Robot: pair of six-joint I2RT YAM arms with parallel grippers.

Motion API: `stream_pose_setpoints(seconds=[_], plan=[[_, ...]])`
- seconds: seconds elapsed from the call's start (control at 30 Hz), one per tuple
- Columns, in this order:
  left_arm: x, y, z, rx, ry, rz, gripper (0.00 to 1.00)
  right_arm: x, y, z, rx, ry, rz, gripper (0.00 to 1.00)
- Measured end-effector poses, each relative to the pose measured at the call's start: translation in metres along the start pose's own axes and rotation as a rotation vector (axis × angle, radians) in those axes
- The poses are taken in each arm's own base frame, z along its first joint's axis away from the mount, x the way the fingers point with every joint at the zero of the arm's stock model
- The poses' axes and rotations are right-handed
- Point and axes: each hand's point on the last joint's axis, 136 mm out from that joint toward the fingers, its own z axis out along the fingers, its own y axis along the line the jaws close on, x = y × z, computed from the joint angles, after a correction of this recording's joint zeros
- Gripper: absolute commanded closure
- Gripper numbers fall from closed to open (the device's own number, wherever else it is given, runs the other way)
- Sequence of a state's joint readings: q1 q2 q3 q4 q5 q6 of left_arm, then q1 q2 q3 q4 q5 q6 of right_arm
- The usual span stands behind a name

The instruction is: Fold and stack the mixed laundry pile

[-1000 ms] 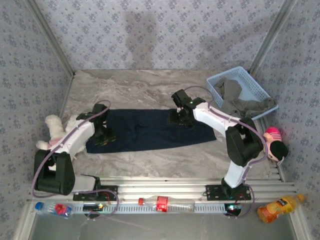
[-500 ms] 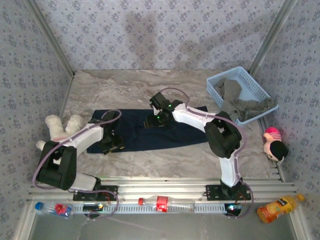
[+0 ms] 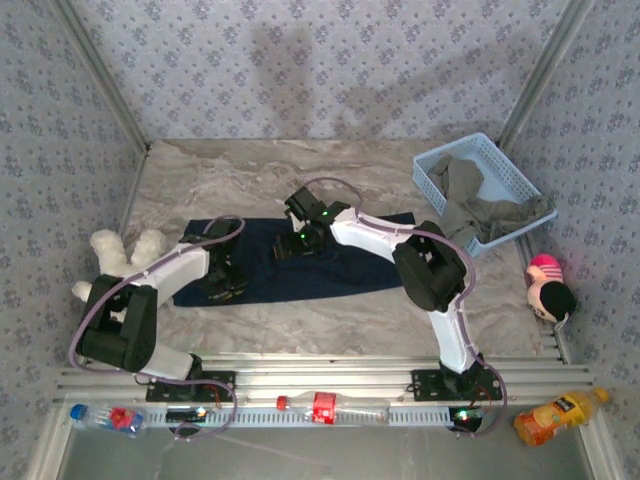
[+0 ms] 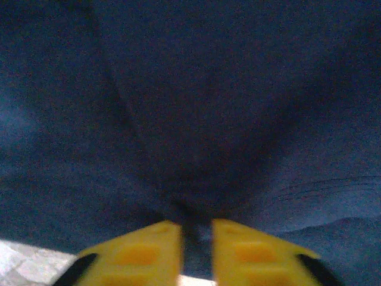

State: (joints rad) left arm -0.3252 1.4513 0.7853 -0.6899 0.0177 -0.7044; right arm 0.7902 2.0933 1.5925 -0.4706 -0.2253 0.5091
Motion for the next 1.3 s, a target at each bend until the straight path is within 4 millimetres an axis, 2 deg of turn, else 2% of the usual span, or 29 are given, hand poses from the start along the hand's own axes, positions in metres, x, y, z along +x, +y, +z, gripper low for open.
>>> stream_pose_setpoints(seconds=[0.03,0.23,0.33,0.47,0.53,0.6,0.7,0.77,0.87,1.0,1.1,1.2,1.3], plan=[[-0.002,-0.001,0.0,0.003,-0.002,-0.003,1.0,0.0,0.0,0.0,0.0,0.0,0.0,0.38],[-0.01,0.01,-0.007,-0.009,0.0,-0.012,1.0,0.0,-0.002,0.0,0.009,0.0,0.012,0.39],[-0.019,0.024,-0.025,-0.011,-0.019,-0.036,1.0,0.002,-0.006,0.0,0.031,0.004,0.031,0.4],[-0.04,0.041,-0.06,0.013,-0.114,-0.078,1.0,0.001,-0.01,-0.001,0.04,0.003,0.043,0.41],[-0.045,0.044,-0.069,0.03,-0.144,-0.087,1.0,0.001,-0.009,-0.001,0.039,0.002,0.042,0.43],[-0.044,0.043,-0.066,0.04,-0.129,-0.089,0.99,0.002,-0.008,0.0,0.038,0.003,0.038,0.45],[-0.036,0.04,-0.053,0.059,-0.076,-0.095,0.99,0.003,-0.002,0.0,0.027,0.005,0.018,0.52],[-0.026,0.041,-0.041,0.059,-0.03,-0.11,0.99,0.003,0.009,0.0,-0.003,0.008,-0.01,0.53],[-0.019,0.041,-0.037,0.07,-0.004,-0.134,1.0,0.005,0.028,0.001,-0.068,0.009,-0.062,0.49],[-0.028,0.033,-0.043,0.105,-0.026,-0.164,1.0,0.013,0.055,0.002,-0.154,0.033,-0.126,0.48],[-0.039,0.025,-0.051,0.134,-0.058,-0.173,1.0,0.01,0.073,0.008,-0.214,0.044,-0.153,0.49],[-0.045,0.02,-0.051,0.152,-0.068,-0.177,1.0,0.005,0.082,0.016,-0.244,0.048,-0.164,0.51],[-0.044,0.02,-0.048,0.154,-0.064,-0.184,1.0,0.005,0.082,0.025,-0.251,0.061,-0.163,0.54]])
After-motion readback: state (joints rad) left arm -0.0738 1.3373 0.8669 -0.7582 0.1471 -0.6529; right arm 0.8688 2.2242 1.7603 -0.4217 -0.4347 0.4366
